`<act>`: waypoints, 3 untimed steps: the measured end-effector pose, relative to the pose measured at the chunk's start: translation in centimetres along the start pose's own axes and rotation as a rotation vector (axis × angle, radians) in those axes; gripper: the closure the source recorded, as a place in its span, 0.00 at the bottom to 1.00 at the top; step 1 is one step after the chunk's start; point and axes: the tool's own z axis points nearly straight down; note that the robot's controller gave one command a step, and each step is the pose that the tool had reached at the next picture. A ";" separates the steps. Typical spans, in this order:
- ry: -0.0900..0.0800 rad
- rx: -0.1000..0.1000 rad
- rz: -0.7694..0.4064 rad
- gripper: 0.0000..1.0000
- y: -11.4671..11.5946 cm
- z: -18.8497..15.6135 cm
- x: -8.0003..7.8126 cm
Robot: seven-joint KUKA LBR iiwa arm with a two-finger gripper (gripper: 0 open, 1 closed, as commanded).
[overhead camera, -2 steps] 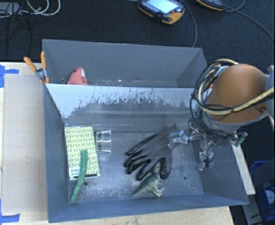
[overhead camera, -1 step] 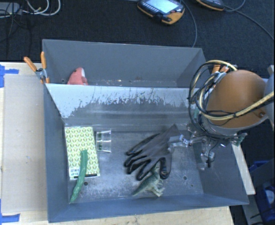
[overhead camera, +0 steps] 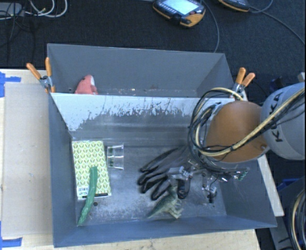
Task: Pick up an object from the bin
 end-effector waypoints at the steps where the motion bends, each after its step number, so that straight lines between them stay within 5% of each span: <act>1: -0.008 0.013 -0.001 1.00 -0.9 -0.1 -0.5; 2: -0.011 0.018 -0.002 1.00 -1.6 -1.4 -0.1; 3: -0.005 0.006 0.010 1.00 0.7 -6.0 1.5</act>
Offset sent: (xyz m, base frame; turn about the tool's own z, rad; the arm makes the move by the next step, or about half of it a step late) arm 0.0000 0.0000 0.0000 0.0000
